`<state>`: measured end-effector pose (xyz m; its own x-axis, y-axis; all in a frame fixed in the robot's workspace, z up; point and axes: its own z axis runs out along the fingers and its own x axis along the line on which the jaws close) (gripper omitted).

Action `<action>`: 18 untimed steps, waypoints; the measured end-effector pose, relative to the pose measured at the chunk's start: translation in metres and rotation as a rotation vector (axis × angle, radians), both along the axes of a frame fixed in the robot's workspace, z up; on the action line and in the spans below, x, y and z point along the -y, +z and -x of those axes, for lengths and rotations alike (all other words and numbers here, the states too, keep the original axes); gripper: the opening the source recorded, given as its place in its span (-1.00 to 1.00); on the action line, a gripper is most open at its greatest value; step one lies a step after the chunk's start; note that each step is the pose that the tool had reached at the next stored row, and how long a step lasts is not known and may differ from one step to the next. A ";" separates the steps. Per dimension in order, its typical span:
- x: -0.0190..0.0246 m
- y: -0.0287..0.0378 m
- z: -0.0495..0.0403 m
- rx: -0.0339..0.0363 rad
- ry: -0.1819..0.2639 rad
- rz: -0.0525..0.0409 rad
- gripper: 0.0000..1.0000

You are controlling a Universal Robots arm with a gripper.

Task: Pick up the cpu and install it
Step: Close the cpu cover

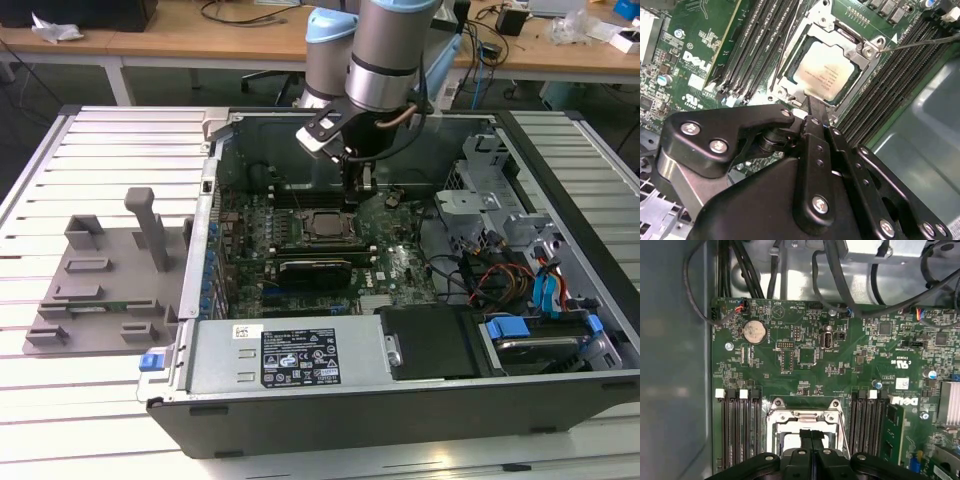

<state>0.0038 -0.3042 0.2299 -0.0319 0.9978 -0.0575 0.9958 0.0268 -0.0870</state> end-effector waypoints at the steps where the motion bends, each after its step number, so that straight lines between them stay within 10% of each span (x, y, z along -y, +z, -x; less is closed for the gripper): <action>1: 0.0000 -0.0035 0.0021 0.0001 0.000 0.0001 -0.79; 10: 0.0000 -0.0203 0.0399 0.0000 0.000 -0.0001 -0.79; 18: -0.0001 -0.0251 0.0510 0.0001 0.000 -0.0001 -0.79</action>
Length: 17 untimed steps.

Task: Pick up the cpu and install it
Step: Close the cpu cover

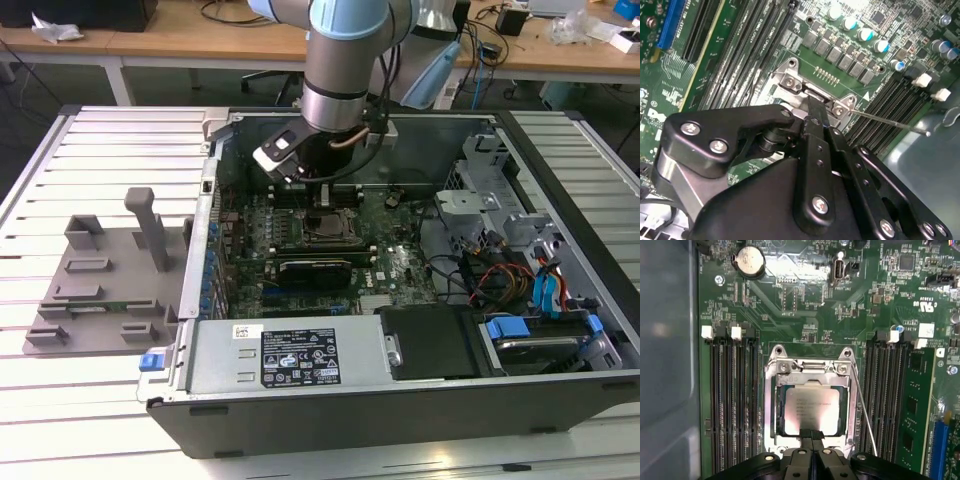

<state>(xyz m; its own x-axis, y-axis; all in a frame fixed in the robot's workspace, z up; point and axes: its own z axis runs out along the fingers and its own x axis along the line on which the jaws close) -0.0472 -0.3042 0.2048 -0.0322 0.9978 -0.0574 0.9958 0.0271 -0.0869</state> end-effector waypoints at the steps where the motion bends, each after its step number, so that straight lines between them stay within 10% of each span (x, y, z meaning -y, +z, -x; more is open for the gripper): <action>1: 0.0001 -0.0004 0.0000 -0.0002 0.000 0.0003 -0.79; 8: -0.0001 0.0009 -0.0014 0.0007 0.000 -0.0008 -0.79; 17: 0.0000 0.0037 -0.0291 -0.0135 0.000 -0.0007 -0.79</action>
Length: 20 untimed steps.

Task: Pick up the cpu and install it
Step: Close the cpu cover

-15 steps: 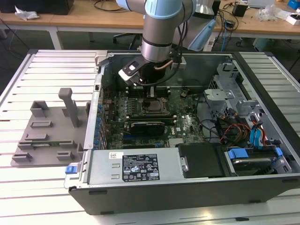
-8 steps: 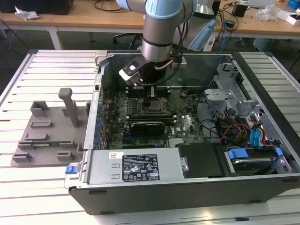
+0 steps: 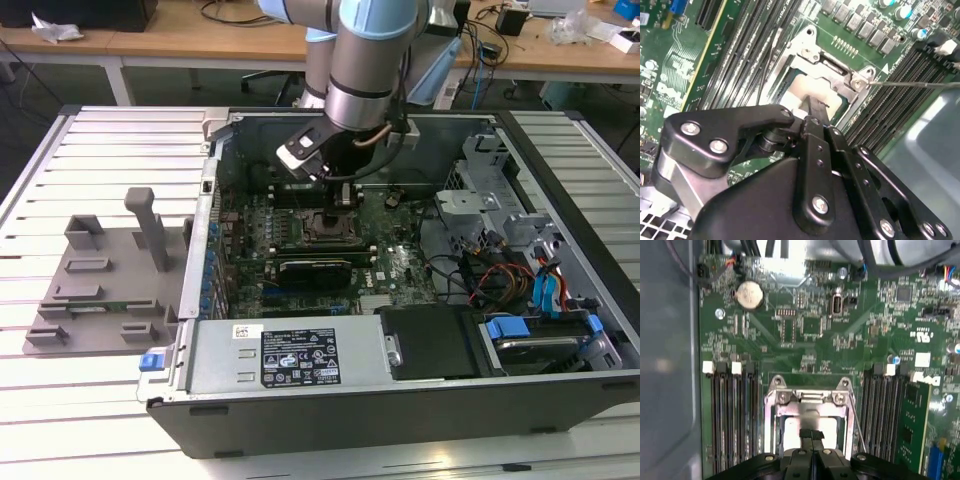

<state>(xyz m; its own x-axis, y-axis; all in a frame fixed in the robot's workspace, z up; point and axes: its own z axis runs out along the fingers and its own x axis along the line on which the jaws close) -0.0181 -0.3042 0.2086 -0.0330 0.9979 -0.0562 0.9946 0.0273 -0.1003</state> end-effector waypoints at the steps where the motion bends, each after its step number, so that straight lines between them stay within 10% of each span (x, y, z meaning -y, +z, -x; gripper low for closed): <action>1: 0.0000 0.0019 -0.0002 0.0000 0.000 0.0000 -0.79; 20: 0.0000 0.0509 -0.0003 0.0000 0.000 0.0006 -0.79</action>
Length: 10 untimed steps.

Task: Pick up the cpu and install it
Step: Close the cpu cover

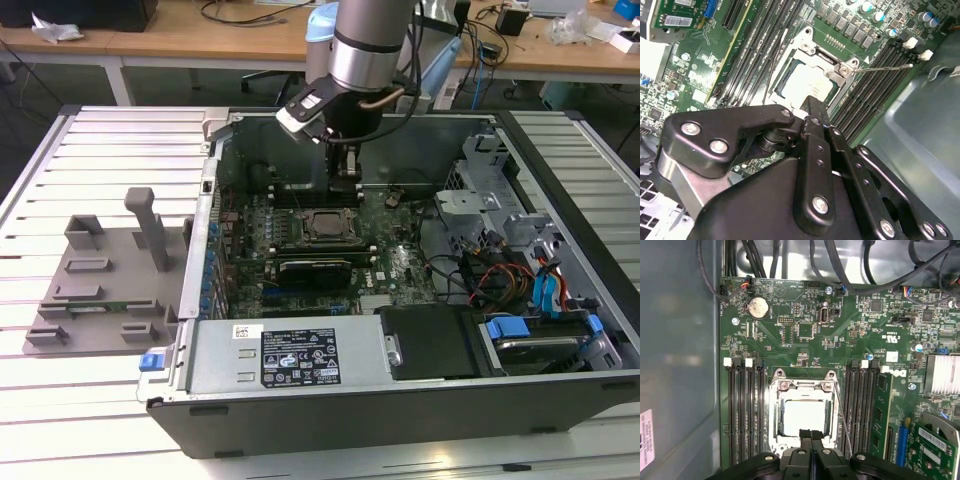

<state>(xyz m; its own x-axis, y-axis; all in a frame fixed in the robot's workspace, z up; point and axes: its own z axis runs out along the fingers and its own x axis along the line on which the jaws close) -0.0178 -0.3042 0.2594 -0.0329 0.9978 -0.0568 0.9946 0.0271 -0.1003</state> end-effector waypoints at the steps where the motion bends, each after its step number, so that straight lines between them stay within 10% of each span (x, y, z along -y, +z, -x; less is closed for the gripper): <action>1: 0.0000 0.0027 0.0000 0.0000 0.000 0.0000 -0.79; 10: 0.0000 0.0101 0.0000 0.0000 0.000 -0.0003 -0.79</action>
<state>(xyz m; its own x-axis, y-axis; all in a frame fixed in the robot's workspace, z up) -0.0178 -0.3042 0.2695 -0.0330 0.9979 -0.0565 0.9946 0.0272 -0.1003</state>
